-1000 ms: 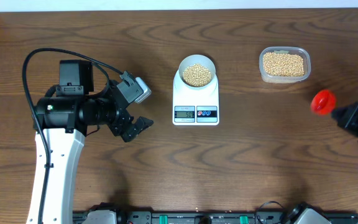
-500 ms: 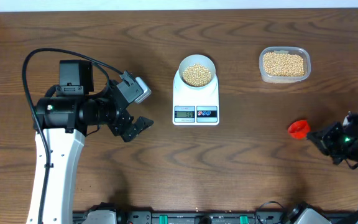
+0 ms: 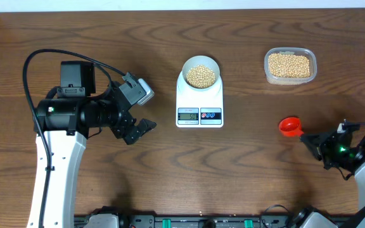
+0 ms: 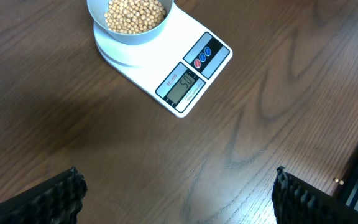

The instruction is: Scoop item into bowl and weigh 50g on scale

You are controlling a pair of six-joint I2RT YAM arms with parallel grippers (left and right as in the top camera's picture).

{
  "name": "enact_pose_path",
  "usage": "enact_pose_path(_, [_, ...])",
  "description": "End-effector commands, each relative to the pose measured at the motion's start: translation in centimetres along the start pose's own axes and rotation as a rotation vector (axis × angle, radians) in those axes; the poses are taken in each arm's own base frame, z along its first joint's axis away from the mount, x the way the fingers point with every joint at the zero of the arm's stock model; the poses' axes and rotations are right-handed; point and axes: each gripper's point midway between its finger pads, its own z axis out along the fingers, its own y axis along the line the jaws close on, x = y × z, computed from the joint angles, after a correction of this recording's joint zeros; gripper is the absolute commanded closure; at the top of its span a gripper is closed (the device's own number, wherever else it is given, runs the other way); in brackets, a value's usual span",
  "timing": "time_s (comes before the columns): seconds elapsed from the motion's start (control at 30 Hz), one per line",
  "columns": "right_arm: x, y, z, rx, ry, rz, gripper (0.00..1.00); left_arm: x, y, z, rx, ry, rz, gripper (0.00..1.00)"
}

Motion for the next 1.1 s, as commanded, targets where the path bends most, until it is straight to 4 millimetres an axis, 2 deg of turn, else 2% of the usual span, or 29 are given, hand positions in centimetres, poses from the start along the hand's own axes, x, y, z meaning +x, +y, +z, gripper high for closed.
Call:
enact_pose_path(0.0, [-0.3,-0.2,0.3,0.012,-0.018,-0.016,0.96,-0.3,0.3,-0.3,-0.012,-0.002,0.020,0.02])
enact_pose_path(0.17, [-1.0,-1.2,0.7,0.107,-0.057,-0.066,0.91,-0.3,0.3,-0.3,-0.012,-0.002,0.020,0.02])
enact_pose_path(0.43, [-0.5,-2.2,1.7,0.239,-0.057,-0.141,0.81,-0.3,0.3,-0.3,-0.012,-0.002,0.020,0.02])
enact_pose_path(0.6, [-0.6,-2.8,1.9,0.308,-0.070,-0.176,0.78,-0.3,0.3,-0.3,-0.012,-0.002,0.020,0.02])
enact_pose_path(0.77, [-0.8,-3.3,1.8,0.354,-0.086,-0.194,0.71,-0.3,0.3,-0.3,-0.012,-0.002,0.020,0.02])
enact_pose_path(0.93, [-0.9,-3.5,1.8,0.366,-0.094,-0.195,0.57,-0.3,0.3,-0.3,-0.012,-0.002,0.020,0.02])
enact_pose_path(1.07, [-1.2,-3.4,1.8,0.365,-0.103,-0.201,0.42,-0.3,0.3,-0.3,-0.012,-0.002,0.020,0.02])
